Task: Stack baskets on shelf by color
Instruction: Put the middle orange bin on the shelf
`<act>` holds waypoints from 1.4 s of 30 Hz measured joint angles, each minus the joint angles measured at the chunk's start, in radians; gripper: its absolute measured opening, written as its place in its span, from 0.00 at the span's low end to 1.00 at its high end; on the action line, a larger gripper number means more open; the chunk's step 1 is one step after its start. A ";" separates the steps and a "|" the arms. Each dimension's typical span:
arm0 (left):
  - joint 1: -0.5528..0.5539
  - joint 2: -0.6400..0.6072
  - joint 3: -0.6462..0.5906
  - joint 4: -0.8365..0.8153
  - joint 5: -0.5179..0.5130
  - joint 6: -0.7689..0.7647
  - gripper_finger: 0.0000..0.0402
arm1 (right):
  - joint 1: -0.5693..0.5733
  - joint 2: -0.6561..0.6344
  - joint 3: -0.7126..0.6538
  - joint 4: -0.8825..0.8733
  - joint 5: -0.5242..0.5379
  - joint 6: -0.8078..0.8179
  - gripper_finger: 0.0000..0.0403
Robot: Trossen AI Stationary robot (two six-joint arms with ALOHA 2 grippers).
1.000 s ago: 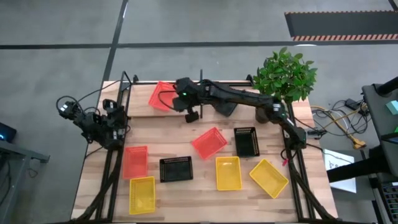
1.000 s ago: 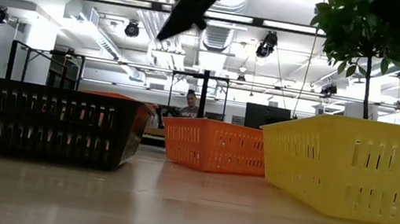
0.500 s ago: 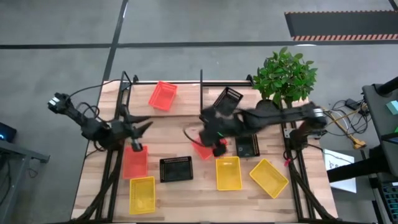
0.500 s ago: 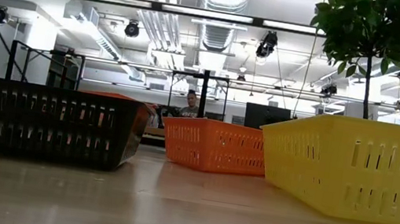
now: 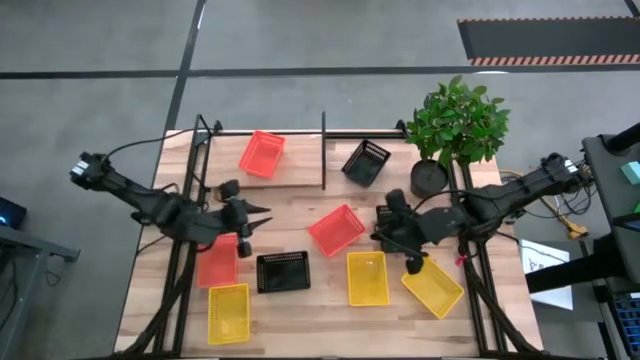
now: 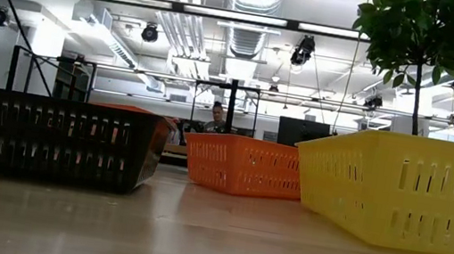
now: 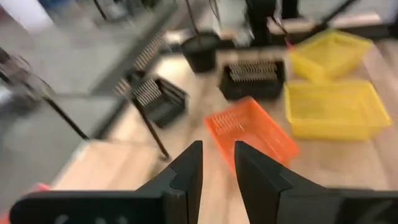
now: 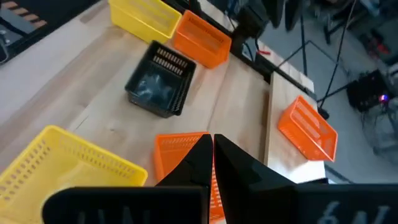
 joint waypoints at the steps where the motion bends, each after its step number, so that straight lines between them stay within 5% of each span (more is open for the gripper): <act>1: 0.035 0.023 0.022 -0.013 0.063 -0.002 0.19 | 0.005 -0.027 -0.038 0.027 -0.002 -0.010 0.02; 7: 0.229 0.180 0.142 -0.152 0.328 0.091 0.19 | 0.008 -0.191 -0.242 0.188 0.000 -0.073 0.02; 13: 0.349 0.312 0.306 -0.482 0.336 0.324 0.19 | 0.009 -0.320 -0.374 0.283 -0.006 -0.101 0.02; 22: 0.597 0.476 0.425 -0.768 0.369 0.457 0.23 | 0.009 -0.408 -0.448 0.295 -0.009 -0.118 0.02; 32: 0.809 0.569 0.418 -0.766 0.375 0.664 0.44 | 0.009 -0.416 -0.453 0.283 -0.016 -0.096 0.02; 42: 0.895 0.619 0.346 -0.643 0.375 0.788 0.45 | 0.009 -0.415 -0.455 0.278 -0.016 -0.080 0.02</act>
